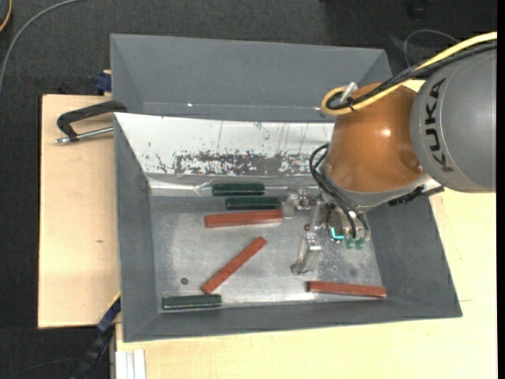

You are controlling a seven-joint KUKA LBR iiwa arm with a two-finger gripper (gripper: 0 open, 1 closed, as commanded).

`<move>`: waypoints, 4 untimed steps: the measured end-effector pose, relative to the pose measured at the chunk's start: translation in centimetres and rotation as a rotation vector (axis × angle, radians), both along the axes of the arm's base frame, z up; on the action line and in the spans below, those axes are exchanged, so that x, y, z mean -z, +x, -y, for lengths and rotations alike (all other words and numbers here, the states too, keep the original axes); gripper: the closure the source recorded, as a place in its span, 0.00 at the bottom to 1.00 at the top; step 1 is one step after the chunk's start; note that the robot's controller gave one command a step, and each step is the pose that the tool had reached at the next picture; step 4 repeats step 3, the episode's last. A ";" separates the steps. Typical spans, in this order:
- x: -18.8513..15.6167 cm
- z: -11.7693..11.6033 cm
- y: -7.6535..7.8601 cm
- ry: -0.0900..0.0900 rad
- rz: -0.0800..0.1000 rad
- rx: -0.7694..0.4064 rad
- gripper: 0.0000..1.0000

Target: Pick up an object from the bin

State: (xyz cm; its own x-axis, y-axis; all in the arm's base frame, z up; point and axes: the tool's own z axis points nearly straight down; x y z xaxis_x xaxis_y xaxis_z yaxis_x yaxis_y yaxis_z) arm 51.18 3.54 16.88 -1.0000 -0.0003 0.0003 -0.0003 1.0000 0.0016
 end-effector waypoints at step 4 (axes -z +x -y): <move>-5.9 -6.1 0.3 0.000 0.013 -0.386 1.00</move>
Offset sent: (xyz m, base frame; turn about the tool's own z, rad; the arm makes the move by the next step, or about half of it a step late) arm 0.0113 0.0306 -0.0988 -0.0738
